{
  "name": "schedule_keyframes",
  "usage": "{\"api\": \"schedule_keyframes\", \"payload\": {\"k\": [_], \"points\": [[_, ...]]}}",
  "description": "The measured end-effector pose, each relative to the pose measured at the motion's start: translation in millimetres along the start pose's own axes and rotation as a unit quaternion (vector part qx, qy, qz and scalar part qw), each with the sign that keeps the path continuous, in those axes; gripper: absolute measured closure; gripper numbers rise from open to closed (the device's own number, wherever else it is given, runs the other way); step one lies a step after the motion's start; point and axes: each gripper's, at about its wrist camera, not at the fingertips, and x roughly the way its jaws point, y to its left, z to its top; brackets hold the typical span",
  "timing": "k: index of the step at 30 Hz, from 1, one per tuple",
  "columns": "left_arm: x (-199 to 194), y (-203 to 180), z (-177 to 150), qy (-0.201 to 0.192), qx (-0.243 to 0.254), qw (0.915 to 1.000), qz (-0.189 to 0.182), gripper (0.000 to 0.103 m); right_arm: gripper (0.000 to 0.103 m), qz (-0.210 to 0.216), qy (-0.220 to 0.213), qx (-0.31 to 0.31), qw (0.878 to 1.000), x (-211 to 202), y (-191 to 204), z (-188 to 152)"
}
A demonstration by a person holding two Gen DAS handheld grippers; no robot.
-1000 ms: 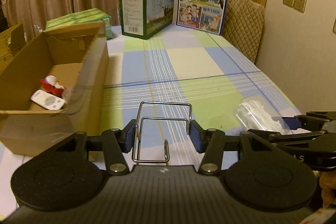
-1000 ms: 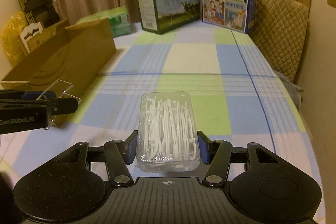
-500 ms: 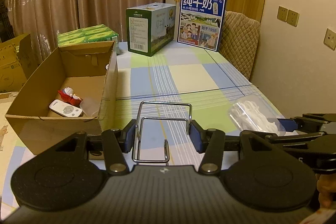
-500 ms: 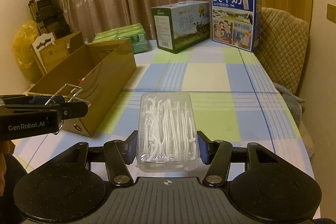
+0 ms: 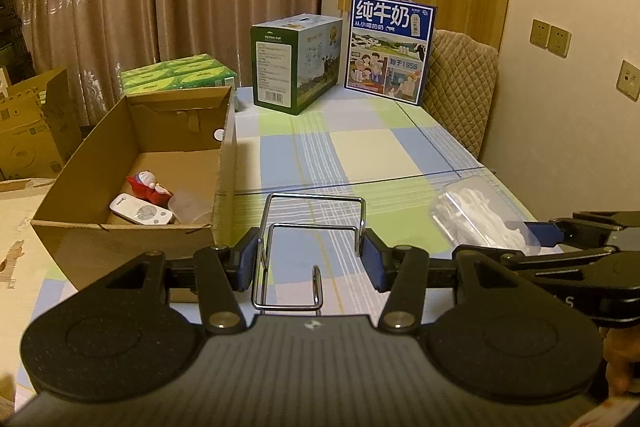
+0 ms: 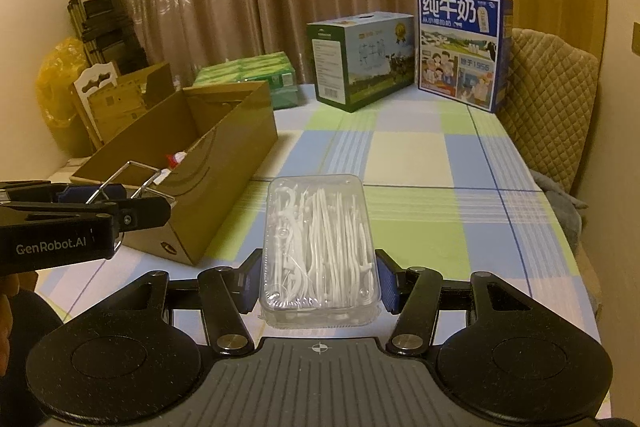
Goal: Organize rigid objects
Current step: 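Lift the rack and floss box and carry both over the cardboard box, then lower the wire rack into the box and open the left tool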
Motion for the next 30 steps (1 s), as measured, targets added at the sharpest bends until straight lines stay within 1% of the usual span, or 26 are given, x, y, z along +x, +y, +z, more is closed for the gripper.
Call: {"api": "schedule_keyframes", "payload": {"k": [8,12,20,25,30], "points": [[-7,17,4,0.001,-0.011,0.9999,0.008,0.055,0.05,0.016,0.003,-0.015,1.0,8,16,7],[-12,31,9,-0.003,-0.014,0.9997,0.018,0.055,0.05,0.029,0.002,-0.022,0.999,15,28,15],[-19,76,27,-0.015,-0.016,0.9985,0.049,0.055,0.05,0.065,-0.005,-0.049,0.997,31,65,41],[-17,108,38,-0.012,-0.013,0.9975,0.069,0.055,0.05,0.089,-0.009,-0.056,0.994,47,91,64],[-10,136,46,-0.001,-0.009,0.9965,0.083,0.055,0.05,0.106,-0.004,-0.06,0.993,68,112,86]]}}
